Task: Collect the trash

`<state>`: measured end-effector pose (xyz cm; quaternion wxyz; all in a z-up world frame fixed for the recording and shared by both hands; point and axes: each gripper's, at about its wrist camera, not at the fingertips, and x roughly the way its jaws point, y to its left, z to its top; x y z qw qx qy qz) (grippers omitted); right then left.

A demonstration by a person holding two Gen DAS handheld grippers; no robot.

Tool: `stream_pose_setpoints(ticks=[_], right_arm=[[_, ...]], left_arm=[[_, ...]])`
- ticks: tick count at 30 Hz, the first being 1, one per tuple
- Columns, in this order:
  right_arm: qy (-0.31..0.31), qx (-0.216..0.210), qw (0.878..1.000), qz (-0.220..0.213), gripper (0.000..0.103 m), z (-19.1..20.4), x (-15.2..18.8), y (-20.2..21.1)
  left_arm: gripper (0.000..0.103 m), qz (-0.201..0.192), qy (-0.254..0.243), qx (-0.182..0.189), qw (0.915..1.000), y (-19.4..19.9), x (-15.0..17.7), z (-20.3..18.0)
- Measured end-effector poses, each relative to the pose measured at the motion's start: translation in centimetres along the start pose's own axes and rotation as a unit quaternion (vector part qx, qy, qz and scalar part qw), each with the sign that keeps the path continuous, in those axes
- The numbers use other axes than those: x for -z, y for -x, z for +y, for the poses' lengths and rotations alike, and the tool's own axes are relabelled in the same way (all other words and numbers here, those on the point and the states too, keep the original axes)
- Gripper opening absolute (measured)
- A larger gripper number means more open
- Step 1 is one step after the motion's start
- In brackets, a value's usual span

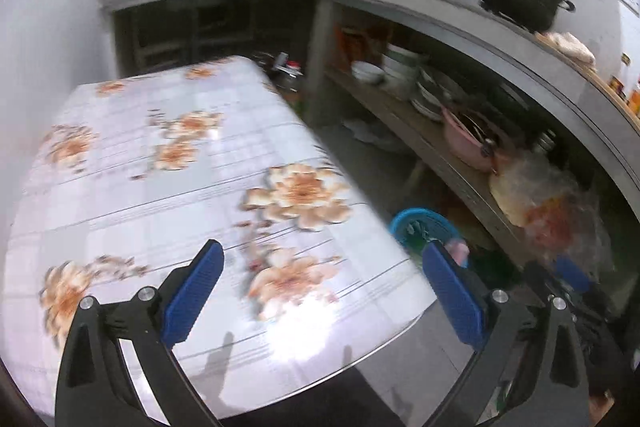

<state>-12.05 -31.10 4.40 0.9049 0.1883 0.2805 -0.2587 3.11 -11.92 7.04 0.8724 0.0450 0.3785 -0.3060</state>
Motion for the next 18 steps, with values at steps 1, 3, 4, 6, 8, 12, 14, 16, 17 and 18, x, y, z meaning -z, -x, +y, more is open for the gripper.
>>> stream_pose_setpoints(ticks=[1, 3, 4, 6, 8, 12, 14, 16, 17, 18], right_arm=[[0.011, 0.008, 1.0, -0.006, 0.095, 0.7, 0.2, 0.3], [0.032, 0.029, 0.999, -0.001, 0.095, 1.9, 0.8, 0.5], [0.036, 0.037, 0.999, 0.002, 0.095, 2.3, 1.0, 0.5], [0.033, 0.047, 0.998, 0.001, 0.095, 2.8, 1.5, 0.7], [0.03, 0.056, 0.998, 0.0, 0.095, 3.0, 1.8, 1.0], [0.018, 0.078, 0.996, 0.032, 0.095, 2.9, 2.2, 1.3], [0.006, 0.083, 0.996, 0.038, 0.095, 2.6, 2.2, 1.6], [0.001, 0.09, 0.995, 0.042, 0.095, 2.2, 2.4, 1.6], [0.0, 0.093, 0.995, 0.043, 0.095, 2.1, 2.5, 1.7], [0.0, 0.097, 0.994, 0.042, 0.095, 2.0, 2.5, 1.7]], left_arm=[[0.097, 0.002, 0.007, -0.013, 0.9999, 0.3, 0.3, 0.3], [0.097, 0.004, 0.02, -0.047, 0.9987, 0.9, 1.0, 0.6], [0.097, -0.001, 0.022, -0.054, 0.9983, 1.1, 1.3, 0.7], [0.097, 0.003, 0.025, -0.074, 0.997, 1.3, 1.9, 0.6], [0.097, 0.014, 0.027, -0.076, 0.9967, 1.6, 2.4, 0.6], [0.097, 0.021, 0.025, -0.092, 0.9952, 2.0, 3.3, 0.3], [0.097, 0.029, 0.024, -0.093, 0.995, 1.9, 3.6, 0.1], [0.097, 0.037, 0.023, -0.096, 0.9944, 1.5, 3.7, 0.0], [0.097, 0.039, 0.023, -0.098, 0.9942, 1.4, 3.8, 0.0], [0.097, 0.043, 0.024, -0.101, 0.9937, 1.3, 3.9, 0.0]])
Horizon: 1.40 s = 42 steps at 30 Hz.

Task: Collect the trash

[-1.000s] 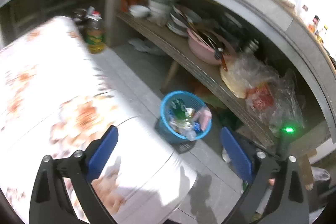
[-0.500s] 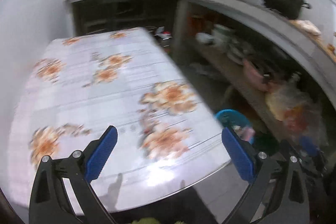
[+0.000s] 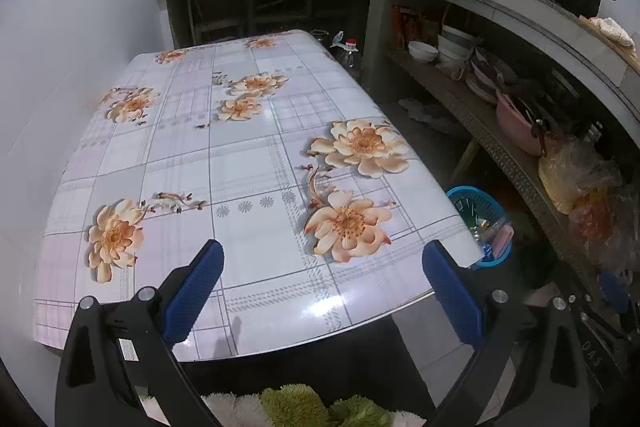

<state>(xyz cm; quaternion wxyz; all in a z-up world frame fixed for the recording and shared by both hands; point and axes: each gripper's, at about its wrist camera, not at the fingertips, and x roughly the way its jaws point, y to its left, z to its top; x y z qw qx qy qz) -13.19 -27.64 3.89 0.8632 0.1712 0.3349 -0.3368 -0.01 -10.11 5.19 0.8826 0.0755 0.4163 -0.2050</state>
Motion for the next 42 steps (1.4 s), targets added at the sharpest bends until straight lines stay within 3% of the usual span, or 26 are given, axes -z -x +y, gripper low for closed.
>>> stream_pose_setpoints(ticks=[29, 42], right_arm=[[0.013, 0.009, 1.0, -0.002, 0.095, 0.3, 0.3, 0.2], [0.014, 0.003, 1.0, 0.002, 0.095, 0.6, 0.2, -0.1]], left_arm=[[0.097, 0.035, -0.009, -0.012, 0.9993, -0.6, 0.9, -0.6], [0.097, 0.051, -0.011, -0.035, 0.998, -1.3, 0.7, 1.7]])
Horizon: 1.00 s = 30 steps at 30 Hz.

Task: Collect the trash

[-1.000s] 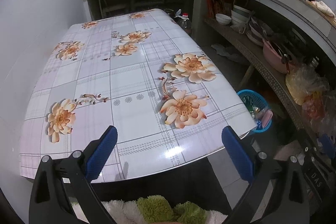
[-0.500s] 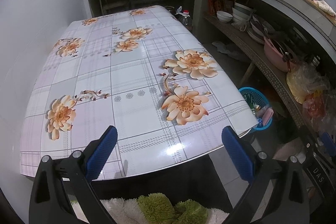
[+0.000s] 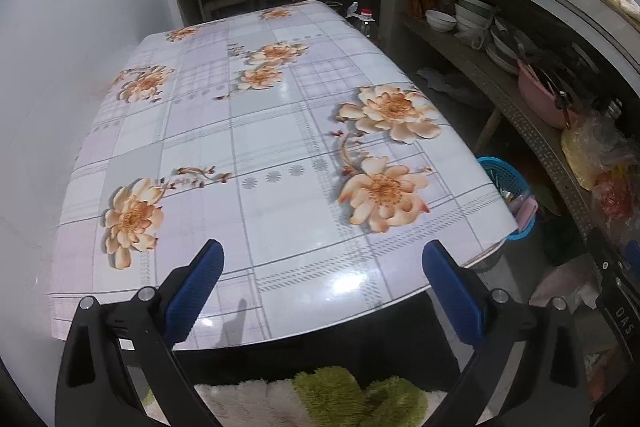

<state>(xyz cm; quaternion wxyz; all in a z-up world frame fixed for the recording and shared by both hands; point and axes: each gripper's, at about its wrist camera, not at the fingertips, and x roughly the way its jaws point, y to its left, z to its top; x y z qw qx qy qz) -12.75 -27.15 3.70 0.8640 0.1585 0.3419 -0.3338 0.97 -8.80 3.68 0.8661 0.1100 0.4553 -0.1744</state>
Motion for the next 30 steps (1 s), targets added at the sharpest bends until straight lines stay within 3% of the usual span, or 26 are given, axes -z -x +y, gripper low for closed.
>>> stream_pose_setpoints(ticks=[30], right_arm=[[0.014, -0.003, 1.0, -0.002, 0.095, -0.01, -0.84, -0.06]], left_arm=[[0.097, 0.004, -0.015, 0.003, 0.9999, 0.0, -0.13, -0.14]])
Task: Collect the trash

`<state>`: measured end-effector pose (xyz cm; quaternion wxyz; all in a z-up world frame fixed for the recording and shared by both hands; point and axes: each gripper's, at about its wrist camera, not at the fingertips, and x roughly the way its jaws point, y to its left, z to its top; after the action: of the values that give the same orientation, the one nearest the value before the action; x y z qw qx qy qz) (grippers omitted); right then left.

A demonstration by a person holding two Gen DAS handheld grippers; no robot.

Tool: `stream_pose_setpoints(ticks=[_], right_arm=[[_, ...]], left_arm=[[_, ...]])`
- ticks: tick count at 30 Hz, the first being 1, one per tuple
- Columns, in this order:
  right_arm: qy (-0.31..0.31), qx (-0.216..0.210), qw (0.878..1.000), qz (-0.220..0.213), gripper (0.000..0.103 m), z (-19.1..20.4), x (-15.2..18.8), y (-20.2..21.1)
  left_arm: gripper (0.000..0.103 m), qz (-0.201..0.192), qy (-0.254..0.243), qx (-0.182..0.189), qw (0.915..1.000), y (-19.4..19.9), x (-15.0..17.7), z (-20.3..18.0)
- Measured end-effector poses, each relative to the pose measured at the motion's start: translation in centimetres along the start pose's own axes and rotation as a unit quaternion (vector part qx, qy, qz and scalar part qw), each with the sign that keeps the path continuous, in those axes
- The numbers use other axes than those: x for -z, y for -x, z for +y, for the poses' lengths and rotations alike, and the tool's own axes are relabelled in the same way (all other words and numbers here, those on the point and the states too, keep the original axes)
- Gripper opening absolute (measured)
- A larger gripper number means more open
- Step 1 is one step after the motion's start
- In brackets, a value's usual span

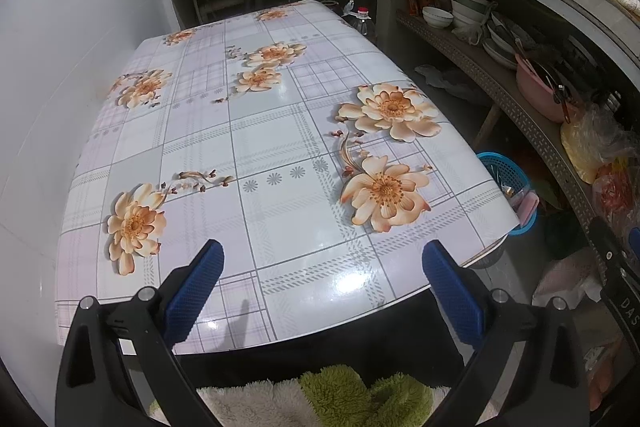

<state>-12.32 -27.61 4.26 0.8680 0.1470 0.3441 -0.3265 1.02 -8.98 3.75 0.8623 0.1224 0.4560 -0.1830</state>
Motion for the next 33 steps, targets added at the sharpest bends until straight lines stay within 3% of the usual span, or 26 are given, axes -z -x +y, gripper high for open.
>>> stream_pose_setpoints(ticks=[33], right_arm=[[-0.008, 0.004, 1.0, 0.01, 0.095, 0.5, 0.5, 0.0]], left_arm=[[0.097, 0.02, -0.005, 0.008, 0.9997, -1.1, 0.2, -0.2]])
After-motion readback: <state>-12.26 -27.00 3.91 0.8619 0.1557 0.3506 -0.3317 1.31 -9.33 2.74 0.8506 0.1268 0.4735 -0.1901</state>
